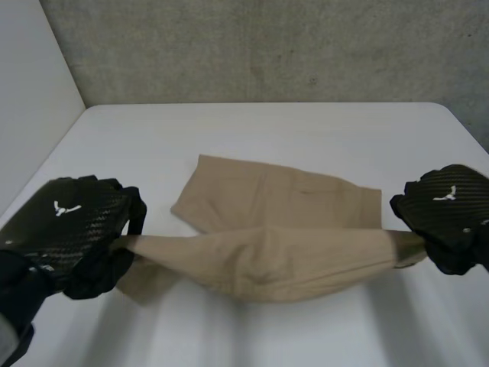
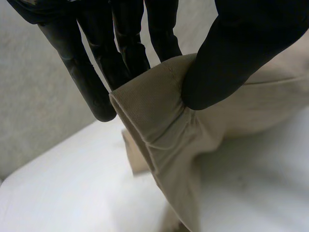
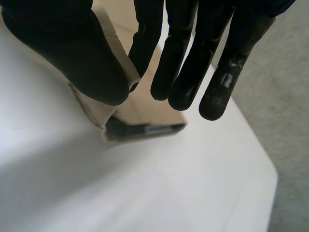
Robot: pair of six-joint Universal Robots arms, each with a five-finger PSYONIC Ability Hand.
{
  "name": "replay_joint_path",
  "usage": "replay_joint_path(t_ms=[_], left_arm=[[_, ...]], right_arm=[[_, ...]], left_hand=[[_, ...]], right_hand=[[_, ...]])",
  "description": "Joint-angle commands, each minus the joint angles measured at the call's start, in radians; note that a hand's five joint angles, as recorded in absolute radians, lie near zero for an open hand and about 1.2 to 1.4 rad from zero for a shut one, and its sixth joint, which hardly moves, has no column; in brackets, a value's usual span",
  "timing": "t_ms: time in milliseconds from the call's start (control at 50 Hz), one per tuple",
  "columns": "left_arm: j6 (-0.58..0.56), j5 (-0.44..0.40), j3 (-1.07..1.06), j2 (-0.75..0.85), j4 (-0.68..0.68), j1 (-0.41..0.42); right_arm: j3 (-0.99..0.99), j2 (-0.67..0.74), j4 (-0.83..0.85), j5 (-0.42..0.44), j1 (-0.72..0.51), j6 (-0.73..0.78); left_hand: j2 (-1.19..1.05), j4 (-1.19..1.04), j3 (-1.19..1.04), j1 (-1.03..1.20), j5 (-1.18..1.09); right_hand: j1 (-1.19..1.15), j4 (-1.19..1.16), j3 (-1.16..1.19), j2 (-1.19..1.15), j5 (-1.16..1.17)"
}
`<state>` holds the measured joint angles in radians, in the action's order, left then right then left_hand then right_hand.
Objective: Fold the shorts.
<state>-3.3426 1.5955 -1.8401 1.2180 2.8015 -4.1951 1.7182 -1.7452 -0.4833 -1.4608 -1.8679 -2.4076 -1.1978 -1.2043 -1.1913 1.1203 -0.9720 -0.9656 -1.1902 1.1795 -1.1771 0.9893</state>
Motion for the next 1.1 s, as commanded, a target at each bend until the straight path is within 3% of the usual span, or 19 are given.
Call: replay_joint_path(t_ms=[20, 100, 160, 300, 500, 640, 780, 920, 1040, 1060, 1080, 1100], left_arm=[[0.006, -0.15, 0.059, -0.08, -0.088, 0.004], [0.005, -0.166, 0.033, -0.019, -0.044, -0.008], [-0.001, -0.164, 0.033, 0.087, 0.016, -0.011], [-0.063, -0.138, 0.156, 0.405, 0.191, -0.013], [-0.215, -0.085, 0.66, 0.902, 0.26, -0.013], [-0.296, -0.089, 0.987, 1.201, 0.332, -0.017], [-0.313, -0.095, 1.145, 1.376, 0.443, -0.019], [-0.313, -0.121, 1.181, 1.466, 0.529, -0.017], [-0.314, -0.19, 1.161, 1.511, 0.696, -0.01], [-0.314, -0.192, 1.158, 1.512, 0.717, -0.008], [-0.314, -0.192, 1.153, 1.512, 0.736, -0.008], [-0.316, -0.187, 1.145, 1.509, 0.769, -0.006]], right_arm=[[-0.012, -0.102, -0.058, 0.063, 0.038, 0.024], [0.03, -0.088, -0.035, 0.118, 0.085, 0.022], [0.056, 0.01, 0.041, 0.14, 0.113, 0.022], [0.031, 0.185, 0.176, 0.122, 0.11, 0.019], [-0.103, 0.406, 0.35, 0.013, 0.102, -0.111], [-0.17, 0.527, 0.577, -0.134, 0.029, -0.165], [-0.193, 0.625, 0.776, -0.181, 0.007, -0.17], [-0.252, 0.733, 0.809, -0.191, -0.008, -0.165], [-0.305, 0.809, 0.812, -0.257, -0.008, -0.159], [-0.324, 0.822, 0.813, -0.268, -0.008, -0.16], [-0.341, 0.828, 0.813, -0.271, -0.008, -0.168], [-0.341, 0.828, 0.813, -0.271, -0.008, -0.168]], left_hand=[[-0.198, -0.192, -0.205, 0.276, -0.25], [-0.198, -0.192, -0.205, 0.276, -0.25], [-0.198, -0.192, -0.205, 0.276, -0.25], [-0.198, -0.192, -0.205, 0.276, -0.25], [-0.198, -0.192, -0.205, 0.276, -0.25], [-0.198, -0.192, -0.205, 0.276, -0.25], [-0.198, -0.192, -0.205, 0.276, -0.25], [-0.198, -0.192, -0.205, 0.276, -0.25], [-0.198, -0.192, -0.205, 0.276, -0.25], [-0.149, -0.143, -0.156, 0.227, -0.201], [-0.021, -0.015, -0.028, 0.099, -0.072], [0.335, 0.341, 0.328, -0.257, 0.283]], right_hand=[[-0.431, -0.206, 0.217, -0.219, 0.232], [-0.431, -0.206, 0.217, -0.219, 0.232], [-0.431, -0.206, 0.217, -0.219, 0.232], [-0.431, -0.206, 0.217, -0.219, 0.232], [-0.431, -0.206, 0.217, -0.219, 0.232], [-0.431, -0.206, 0.217, -0.219, 0.232], [-0.431, -0.206, 0.217, -0.219, 0.232], [-0.431, -0.206, 0.217, -0.219, 0.232], [-0.431, -0.206, 0.217, -0.219, 0.232], [-0.431, -0.206, 0.217, -0.219, 0.232], [0.013, 0.238, -0.227, 0.225, -0.211], [0.017, 0.242, -0.231, 0.229, -0.216]])
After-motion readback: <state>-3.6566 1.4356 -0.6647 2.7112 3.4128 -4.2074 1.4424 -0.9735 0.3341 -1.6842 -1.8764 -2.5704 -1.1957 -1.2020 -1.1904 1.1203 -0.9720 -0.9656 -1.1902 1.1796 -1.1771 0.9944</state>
